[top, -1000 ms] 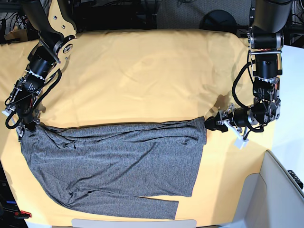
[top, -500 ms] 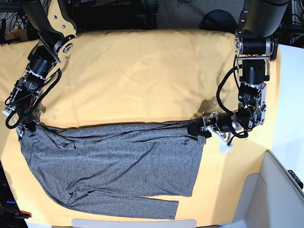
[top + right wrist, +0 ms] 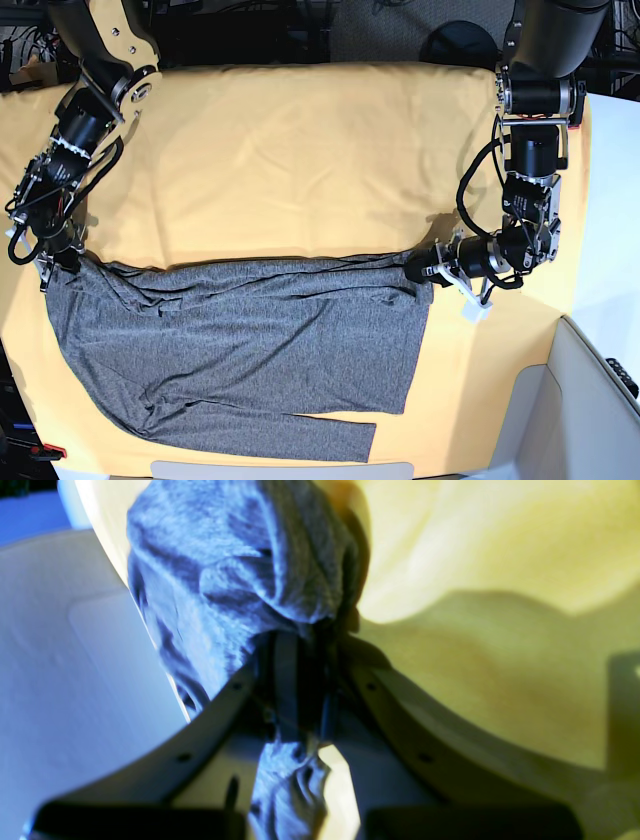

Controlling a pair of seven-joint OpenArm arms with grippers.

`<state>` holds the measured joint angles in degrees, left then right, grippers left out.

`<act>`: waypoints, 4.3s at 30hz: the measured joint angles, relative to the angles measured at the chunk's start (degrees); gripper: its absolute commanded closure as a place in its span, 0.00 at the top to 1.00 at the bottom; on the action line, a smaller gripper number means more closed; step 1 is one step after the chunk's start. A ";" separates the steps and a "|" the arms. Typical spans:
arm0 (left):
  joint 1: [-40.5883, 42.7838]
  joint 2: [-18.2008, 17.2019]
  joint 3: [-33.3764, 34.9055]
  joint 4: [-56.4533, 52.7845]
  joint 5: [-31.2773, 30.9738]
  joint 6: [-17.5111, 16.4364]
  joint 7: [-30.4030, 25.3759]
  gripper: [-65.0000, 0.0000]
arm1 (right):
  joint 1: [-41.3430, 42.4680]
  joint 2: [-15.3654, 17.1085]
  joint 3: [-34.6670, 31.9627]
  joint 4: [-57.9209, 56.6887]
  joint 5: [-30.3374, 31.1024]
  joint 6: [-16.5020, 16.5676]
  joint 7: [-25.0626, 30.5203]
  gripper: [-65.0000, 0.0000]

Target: Fold the T-shirt properly

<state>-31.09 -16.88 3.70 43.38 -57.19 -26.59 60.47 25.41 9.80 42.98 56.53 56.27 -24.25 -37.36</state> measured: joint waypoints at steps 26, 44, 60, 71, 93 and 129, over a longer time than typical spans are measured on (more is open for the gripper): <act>24.15 -6.82 -20.00 29.55 -1.07 -0.57 17.94 0.00 | -26.27 2.73 0.04 23.58 10.75 -0.79 -12.20 0.00; 38.77 -6.78 -27.12 41.05 -2.16 -0.68 20.24 0.00 | -42.62 5.22 2.75 28.94 23.61 -0.11 -14.14 0.00; 44.78 -6.78 -28.48 41.29 -3.48 -0.87 18.51 0.00 | -45.44 5.44 2.69 29.86 25.18 0.02 -15.19 0.00; 45.05 -6.67 -28.46 41.38 -3.48 -0.87 17.59 0.01 | -45.70 6.12 0.33 28.48 25.92 1.09 -14.32 0.00; 45.03 -7.10 -28.59 41.53 -3.72 -0.90 17.29 0.33 | -42.86 6.19 0.76 20.46 31.21 4.83 -19.41 0.33; 44.94 -8.35 -28.63 41.53 -2.95 -0.85 17.44 0.33 | -50.66 8.26 0.74 21.38 34.53 6.97 -23.10 0.74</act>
<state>13.85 -25.23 -24.93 84.90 -60.14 -27.44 77.91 -25.26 18.06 43.72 77.91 90.80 -17.28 -60.47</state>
